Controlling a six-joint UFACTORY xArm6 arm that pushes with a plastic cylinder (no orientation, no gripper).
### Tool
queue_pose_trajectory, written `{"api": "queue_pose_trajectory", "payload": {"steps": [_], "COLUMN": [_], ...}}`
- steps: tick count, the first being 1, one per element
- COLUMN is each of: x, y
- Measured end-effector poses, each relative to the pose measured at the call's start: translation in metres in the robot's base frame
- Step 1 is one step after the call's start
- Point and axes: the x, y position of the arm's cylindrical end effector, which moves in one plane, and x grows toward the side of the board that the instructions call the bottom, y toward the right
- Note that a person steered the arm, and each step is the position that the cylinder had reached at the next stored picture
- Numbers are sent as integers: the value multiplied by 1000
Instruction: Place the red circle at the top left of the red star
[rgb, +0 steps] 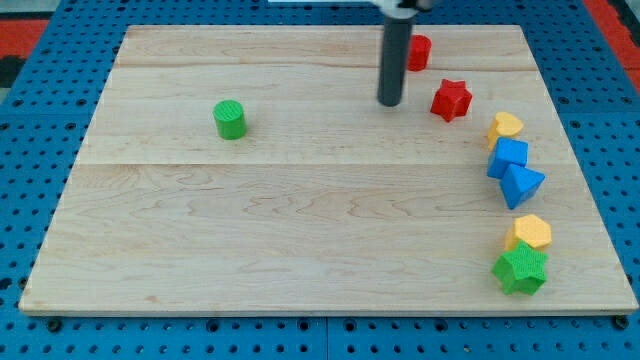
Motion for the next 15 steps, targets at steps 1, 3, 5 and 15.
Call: {"api": "queue_pose_trajectory", "payload": {"steps": [1,3,5,15], "x": [-1,-55,-83,-11], "y": [78,35,-39,194]}}
